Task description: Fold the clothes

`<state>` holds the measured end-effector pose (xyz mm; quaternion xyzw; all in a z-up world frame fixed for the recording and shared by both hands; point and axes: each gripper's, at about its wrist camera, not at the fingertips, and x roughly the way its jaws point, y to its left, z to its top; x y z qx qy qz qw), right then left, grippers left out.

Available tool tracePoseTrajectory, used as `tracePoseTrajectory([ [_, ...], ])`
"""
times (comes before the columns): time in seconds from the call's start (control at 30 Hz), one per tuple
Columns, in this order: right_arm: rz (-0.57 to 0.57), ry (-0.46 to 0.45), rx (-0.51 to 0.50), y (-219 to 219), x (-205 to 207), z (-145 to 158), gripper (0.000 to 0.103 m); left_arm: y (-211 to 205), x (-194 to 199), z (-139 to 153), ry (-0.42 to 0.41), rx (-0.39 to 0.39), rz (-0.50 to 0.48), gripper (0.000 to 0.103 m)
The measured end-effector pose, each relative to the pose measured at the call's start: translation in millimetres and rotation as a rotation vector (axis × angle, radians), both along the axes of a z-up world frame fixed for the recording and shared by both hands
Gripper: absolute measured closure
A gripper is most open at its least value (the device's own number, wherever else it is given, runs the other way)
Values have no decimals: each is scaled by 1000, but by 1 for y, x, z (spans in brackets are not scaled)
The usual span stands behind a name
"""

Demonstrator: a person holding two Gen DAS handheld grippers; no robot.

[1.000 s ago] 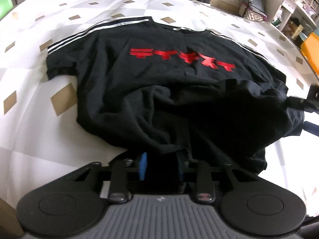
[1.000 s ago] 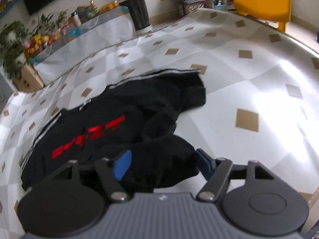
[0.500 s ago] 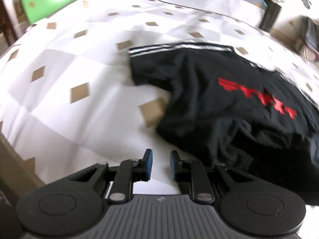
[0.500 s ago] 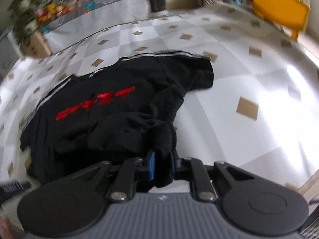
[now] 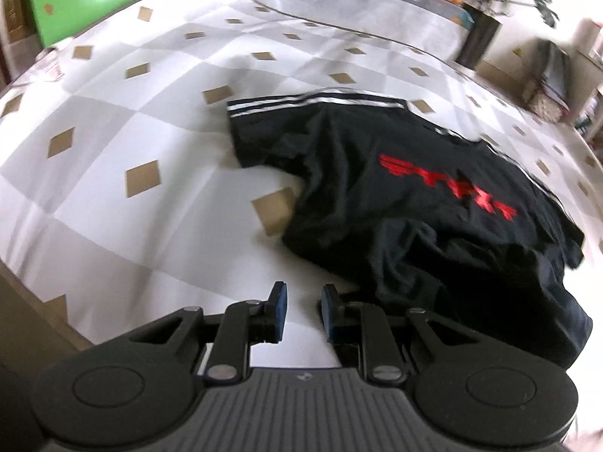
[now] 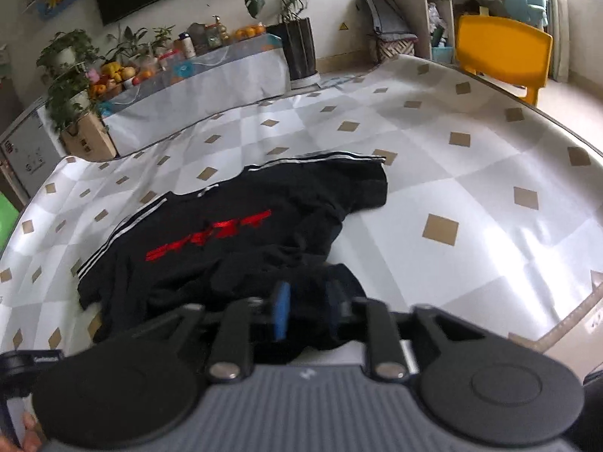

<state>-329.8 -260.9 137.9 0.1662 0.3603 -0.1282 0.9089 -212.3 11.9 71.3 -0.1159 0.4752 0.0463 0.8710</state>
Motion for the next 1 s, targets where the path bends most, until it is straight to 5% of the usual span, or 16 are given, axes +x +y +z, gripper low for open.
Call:
tracePoseTrajectory([
  [0.17, 29, -1, 54, 1, 2, -5, 51, -13, 1, 0, -16, -12, -46, 78],
  [0.43, 10, 124, -55, 12, 21, -29, 34, -34, 3, 1, -42, -32, -120, 74],
  [0.77, -119, 57, -27, -11, 45, -46, 27, -67, 20, -2, -94, -50, -208, 73],
  [1.0, -53, 94, -87, -2, 76, -69, 27, -97, 35, -22, -65, -19, -292, 73],
])
